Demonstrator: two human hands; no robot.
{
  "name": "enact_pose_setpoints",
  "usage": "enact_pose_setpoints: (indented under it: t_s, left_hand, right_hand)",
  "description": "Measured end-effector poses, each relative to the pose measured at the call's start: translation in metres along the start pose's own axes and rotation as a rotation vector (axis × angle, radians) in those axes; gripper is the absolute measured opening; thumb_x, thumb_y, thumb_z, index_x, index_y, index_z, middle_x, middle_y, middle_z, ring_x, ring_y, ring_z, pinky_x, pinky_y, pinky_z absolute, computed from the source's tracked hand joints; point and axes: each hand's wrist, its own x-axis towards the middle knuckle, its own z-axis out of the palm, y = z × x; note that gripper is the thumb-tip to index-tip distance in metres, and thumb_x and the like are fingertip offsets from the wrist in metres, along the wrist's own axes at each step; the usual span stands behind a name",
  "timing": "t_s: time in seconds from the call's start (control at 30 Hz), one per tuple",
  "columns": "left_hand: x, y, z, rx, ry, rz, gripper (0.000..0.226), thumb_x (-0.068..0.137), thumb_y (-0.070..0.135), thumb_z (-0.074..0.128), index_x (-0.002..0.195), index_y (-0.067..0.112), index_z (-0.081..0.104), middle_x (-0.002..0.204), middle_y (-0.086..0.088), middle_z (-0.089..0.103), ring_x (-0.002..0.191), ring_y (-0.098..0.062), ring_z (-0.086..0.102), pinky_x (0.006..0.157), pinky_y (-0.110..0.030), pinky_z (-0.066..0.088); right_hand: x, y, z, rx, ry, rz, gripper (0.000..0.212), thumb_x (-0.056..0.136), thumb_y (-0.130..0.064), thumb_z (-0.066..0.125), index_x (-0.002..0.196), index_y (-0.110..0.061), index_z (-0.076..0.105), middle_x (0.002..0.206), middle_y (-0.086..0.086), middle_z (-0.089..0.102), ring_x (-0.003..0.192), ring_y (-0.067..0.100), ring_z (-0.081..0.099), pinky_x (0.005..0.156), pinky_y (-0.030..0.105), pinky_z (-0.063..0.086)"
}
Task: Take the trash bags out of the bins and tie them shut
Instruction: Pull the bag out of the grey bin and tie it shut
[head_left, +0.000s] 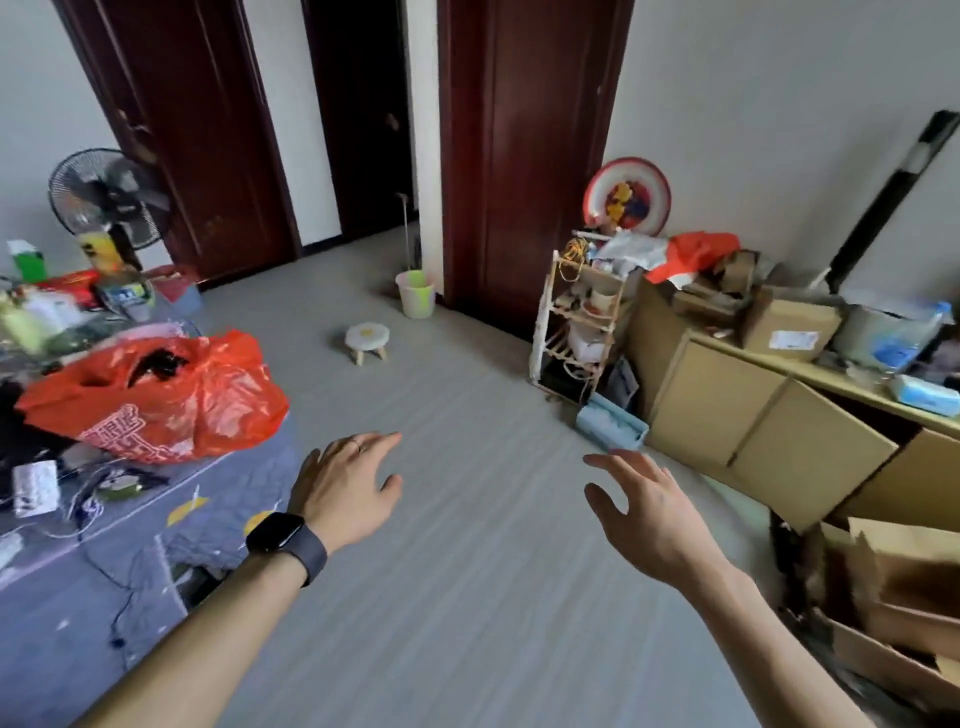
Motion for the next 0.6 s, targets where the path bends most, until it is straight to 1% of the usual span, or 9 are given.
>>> enact_pose_setpoints:
  t_s: [0.07, 0.2, 0.23, 0.3, 0.4, 0.47, 0.6]
  left_hand:
    - [0.025, -0.013, 0.002, 0.021, 0.008, -0.021, 0.066, 0.078, 0.048, 0.041, 0.141, 0.03, 0.05, 0.143, 0.006, 0.053, 0.129, -0.022, 0.051, 0.103, -0.04, 0.043]
    - [0.12, -0.055, 0.022, 0.035, 0.008, -0.089, 0.066, 0.078, 0.05, 0.04, 0.14, 0.032, 0.048, 0.142, 0.008, 0.053, 0.129, -0.02, 0.051, 0.104, -0.042, 0.043]
    - [0.135, -0.059, 0.023, 0.027, 0.021, -0.093, 0.065, 0.078, 0.05, 0.041, 0.141, 0.032, 0.047, 0.143, 0.008, 0.053, 0.129, -0.02, 0.051, 0.104, -0.042, 0.042]
    - [0.199, -0.077, 0.026, 0.033, 0.015, -0.099, 0.061, 0.083, 0.047, 0.048, 0.142, 0.032, 0.045, 0.144, 0.006, 0.052, 0.129, -0.022, 0.051, 0.104, -0.042, 0.042]
    - [0.27, -0.092, 0.03, 0.039, 0.019, -0.108, 0.057, 0.088, 0.04, 0.057, 0.144, 0.031, 0.044, 0.145, 0.004, 0.051, 0.129, -0.024, 0.05, 0.104, -0.042, 0.041]
    - [0.309, -0.103, 0.036, 0.053, -0.004, -0.111, 0.058, 0.088, 0.041, 0.056, 0.144, 0.031, 0.044, 0.146, 0.004, 0.05, 0.129, -0.025, 0.05, 0.104, -0.041, 0.041]
    - [0.396, -0.135, 0.058, 0.055, -0.082, -0.135, 0.064, 0.083, 0.048, 0.045, 0.145, 0.032, 0.041, 0.147, 0.003, 0.049, 0.129, -0.027, 0.05, 0.104, -0.043, 0.041]
  right_hand:
    - [0.041, 0.002, 0.006, 0.006, 0.003, -0.051, 0.04, 0.097, -0.043, 0.051, 0.135, -0.033, 0.055, 0.138, -0.004, 0.055, 0.129, 0.024, 0.05, 0.106, 0.038, 0.043]
    - [0.162, -0.002, 0.031, 0.016, -0.036, -0.115, 0.04, 0.096, -0.047, 0.048, 0.134, -0.037, 0.053, 0.138, -0.005, 0.054, 0.125, 0.026, 0.051, 0.103, 0.041, 0.046]
    - [0.18, -0.005, 0.032, 0.014, -0.039, -0.127, 0.04, 0.095, -0.047, 0.047, 0.134, -0.037, 0.053, 0.138, -0.005, 0.054, 0.125, 0.026, 0.052, 0.102, 0.042, 0.047]
    - [0.249, -0.007, 0.044, 0.034, -0.031, -0.119, 0.041, 0.094, -0.048, 0.047, 0.133, -0.036, 0.053, 0.136, -0.005, 0.055, 0.123, 0.027, 0.053, 0.101, 0.042, 0.047]
    - [0.327, -0.012, 0.059, 0.047, -0.051, -0.14, 0.039, 0.096, -0.042, 0.051, 0.134, -0.033, 0.055, 0.136, -0.004, 0.056, 0.123, 0.027, 0.053, 0.102, 0.04, 0.047]
    - [0.371, -0.014, 0.068, 0.057, -0.056, -0.149, 0.038, 0.097, -0.04, 0.052, 0.134, -0.031, 0.056, 0.136, -0.003, 0.057, 0.125, 0.027, 0.052, 0.103, 0.039, 0.045]
    - [0.467, -0.008, 0.105, 0.074, -0.128, -0.136, 0.039, 0.098, -0.042, 0.051, 0.136, -0.031, 0.054, 0.14, -0.001, 0.055, 0.128, 0.029, 0.05, 0.105, 0.041, 0.044]
